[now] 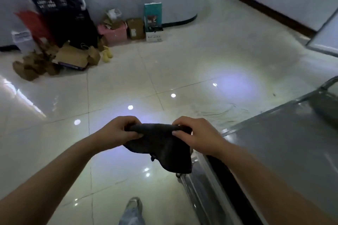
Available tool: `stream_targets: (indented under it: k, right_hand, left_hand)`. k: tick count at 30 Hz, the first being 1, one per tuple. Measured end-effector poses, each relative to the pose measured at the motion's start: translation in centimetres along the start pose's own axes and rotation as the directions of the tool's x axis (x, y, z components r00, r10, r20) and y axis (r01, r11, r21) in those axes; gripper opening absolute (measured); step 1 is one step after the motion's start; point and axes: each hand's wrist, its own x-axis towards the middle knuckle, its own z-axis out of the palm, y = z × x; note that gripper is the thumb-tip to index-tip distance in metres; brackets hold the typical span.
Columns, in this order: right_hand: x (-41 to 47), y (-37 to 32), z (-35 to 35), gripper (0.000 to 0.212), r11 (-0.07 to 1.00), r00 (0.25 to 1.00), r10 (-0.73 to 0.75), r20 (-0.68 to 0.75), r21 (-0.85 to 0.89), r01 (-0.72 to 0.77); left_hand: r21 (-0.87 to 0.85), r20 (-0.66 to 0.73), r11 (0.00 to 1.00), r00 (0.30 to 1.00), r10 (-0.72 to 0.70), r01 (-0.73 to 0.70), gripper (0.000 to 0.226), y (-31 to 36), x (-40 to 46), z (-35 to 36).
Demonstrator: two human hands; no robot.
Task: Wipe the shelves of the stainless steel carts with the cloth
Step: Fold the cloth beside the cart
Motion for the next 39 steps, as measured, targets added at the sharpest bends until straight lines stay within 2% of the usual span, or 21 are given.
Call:
stream_targets:
  k: [4, 7, 11, 14, 18, 23, 28, 31, 34, 37, 39]
  right_hand:
    - [1.9, 0.3, -1.3, 0.008, 0.984, 0.975, 0.173, -0.142, 0.069, -0.165]
    - [2.3, 1.0, -2.0, 0.006, 0.963, 0.932, 0.269, -0.244, 0.097, -0.253]
    - [1.3, 2.4, -2.9, 0.019, 0.925, 0.836, 0.379, -0.396, 0.123, -0.360]
    - [0.3, 3.7, -3.9, 0.025, 0.897, 0.779, 0.437, -0.449, 0.151, -0.416]
    - [-0.8, 5.7, -5.0, 0.015, 0.867, 0.695, 0.496, -0.522, 0.253, -0.429]
    - [-2.0, 6.8, -5.7, 0.007, 0.805, 0.527, 0.589, -0.613, 0.385, -0.451]
    - [-1.5, 7.3, -6.2, 0.006, 0.701, 0.331, 0.689, -0.645, 0.476, -0.531]
    - [-0.5, 6.3, -5.7, 0.009, 0.608, 0.135, 0.737, -0.662, 0.562, -0.560]
    - [0.6, 4.9, -4.7, 0.014, 0.511, -0.061, 0.760, -0.647, 0.653, -0.560]
    - [1.3, 2.4, -3.3, 0.022, 0.432, -0.251, 0.725, -0.641, 0.708, -0.559]
    - [1.9, 0.1, -2.1, 0.026, 0.422, -0.366, 0.679, -0.637, 0.746, -0.516]
  left_hand:
    - [0.063, 0.164, 0.984, 0.974, 0.154, -0.166, 0.012, 1.2, 7.5, -3.4]
    - [0.039, 0.267, 0.964, 0.932, 0.245, -0.264, 0.010, 3.0, 12.3, -4.4]
    - [-0.026, 0.403, 0.931, 0.849, 0.342, -0.363, 0.013, 6.2, 17.6, -3.3]
    - [-0.028, 0.495, 0.896, 0.773, 0.397, -0.442, 0.013, 8.7, 21.2, -1.8]
    - [-0.025, 0.557, 0.843, 0.693, 0.458, -0.537, 0.017, 12.3, 25.2, 0.5]
    - [-0.053, 0.684, 0.786, 0.551, 0.478, -0.615, 0.021, 16.7, 29.7, 3.4]
    - [-0.118, 0.792, 0.703, 0.361, 0.493, -0.701, 0.019, 20.7, 34.7, 7.1]
    - [-0.191, 0.864, 0.659, 0.195, 0.465, -0.727, 0.024, 23.0, 36.9, 9.2]
    - [-0.279, 0.888, 0.555, 0.009, 0.459, -0.783, 0.026, 25.0, 37.9, 11.0]
    - [-0.370, 0.887, 0.487, -0.145, 0.438, -0.791, 0.020, 26.5, 37.3, 12.6]
    - [-0.402, 0.895, 0.467, -0.231, 0.380, -0.788, 0.016, 27.8, 36.1, 13.6]
